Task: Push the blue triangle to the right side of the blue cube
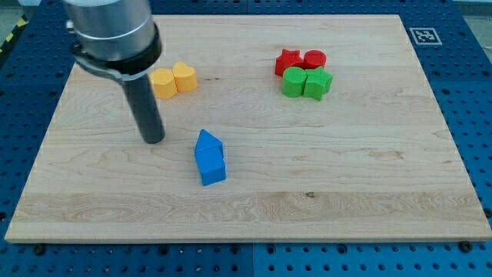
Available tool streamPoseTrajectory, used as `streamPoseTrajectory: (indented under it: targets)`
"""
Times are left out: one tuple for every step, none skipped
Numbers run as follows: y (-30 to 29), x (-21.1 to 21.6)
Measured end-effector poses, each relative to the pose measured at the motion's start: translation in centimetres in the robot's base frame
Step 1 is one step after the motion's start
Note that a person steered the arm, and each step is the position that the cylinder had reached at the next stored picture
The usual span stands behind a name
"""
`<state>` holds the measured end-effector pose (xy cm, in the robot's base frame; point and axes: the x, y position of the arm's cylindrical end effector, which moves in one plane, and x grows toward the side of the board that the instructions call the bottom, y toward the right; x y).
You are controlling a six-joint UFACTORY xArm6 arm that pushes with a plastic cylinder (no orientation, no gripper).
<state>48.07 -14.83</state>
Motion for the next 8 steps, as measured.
streamPoseTrajectory:
  targets:
    - [1.0, 0.2]
    - [6.5, 2.0]
    - [8.7, 2.2]
    - [12.2, 2.2]
    - [13.7, 2.7]
    - [14.0, 1.8]
    - [18.3, 0.7]
    - [19.9, 0.8]
